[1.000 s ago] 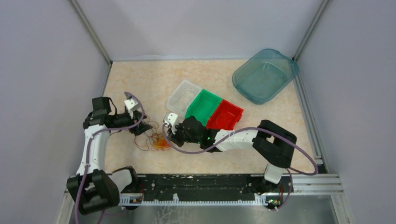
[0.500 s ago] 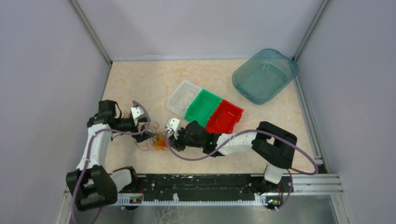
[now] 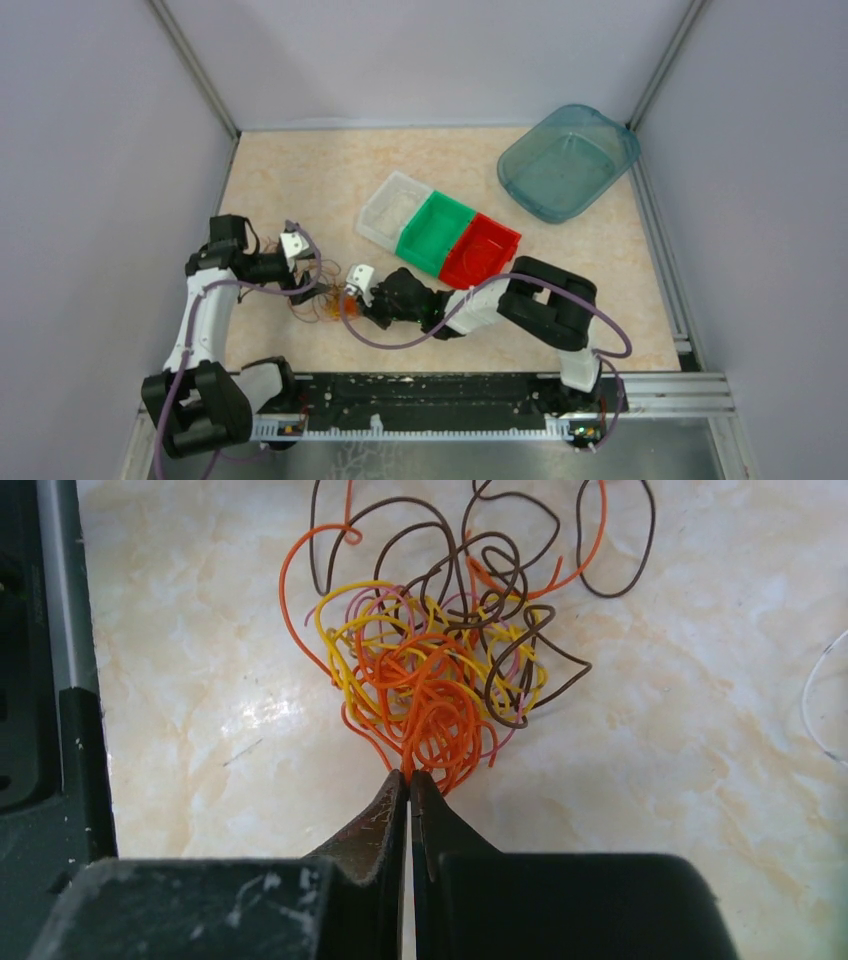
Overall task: Untangle the cables
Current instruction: Untie the cable.
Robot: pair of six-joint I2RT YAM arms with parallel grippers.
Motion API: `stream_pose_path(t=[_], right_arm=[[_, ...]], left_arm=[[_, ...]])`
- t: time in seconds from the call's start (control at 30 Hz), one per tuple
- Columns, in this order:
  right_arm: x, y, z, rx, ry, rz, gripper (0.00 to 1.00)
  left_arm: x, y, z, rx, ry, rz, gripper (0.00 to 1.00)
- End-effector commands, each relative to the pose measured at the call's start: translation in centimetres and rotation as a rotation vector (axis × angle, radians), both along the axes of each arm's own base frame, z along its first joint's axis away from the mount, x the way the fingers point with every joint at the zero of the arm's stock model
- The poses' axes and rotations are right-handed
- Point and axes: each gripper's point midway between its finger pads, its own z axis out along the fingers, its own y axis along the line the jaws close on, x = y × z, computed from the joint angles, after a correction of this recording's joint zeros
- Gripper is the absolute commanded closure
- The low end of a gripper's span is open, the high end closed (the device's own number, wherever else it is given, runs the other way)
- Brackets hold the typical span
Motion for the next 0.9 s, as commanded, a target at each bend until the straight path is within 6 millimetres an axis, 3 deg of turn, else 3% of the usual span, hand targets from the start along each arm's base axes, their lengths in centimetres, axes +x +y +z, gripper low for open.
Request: stream_pose_path(t=[0.0,0.4,0.43,0.53,0.77,0.87], right_arm=[[1.0,1.8,6.1,0.175,-0.087,-0.019,1.00],[1.3,-0.5,11.7,0.268,-0.134,-0.069,1.00],[1.2,-0.8,13.6,0.304,-0.143,-0.067,1.00],[1.4,-1.3,16.5,0.351,-0.148,-0.057,1.00],[1.1,-1.3,22.0,0.425,-0.153,-0.005,1.00],[1.2,-1.4,23.9,0.464,-0.132,0.001,1.00]], left_arm=[[-0.3,-0.2,-0.3,0.012,-0.030,-0.040,0.15],[-1.2,-0.7,-0.8,0.048,-0.109,-0.125,0.16],[-1.3,-0.9,-0.5,0.045,-0.122,-0.137,0.16],[-1.4,-1.9,0.3,0.042,-0.161,-0.171,0.18],[-1.7,-4.1,2.2,-0.014,-0.146,-0.201,0.38],[-2.0,-4.1,2.2,-0.016,-0.134,-0.203,0.54]])
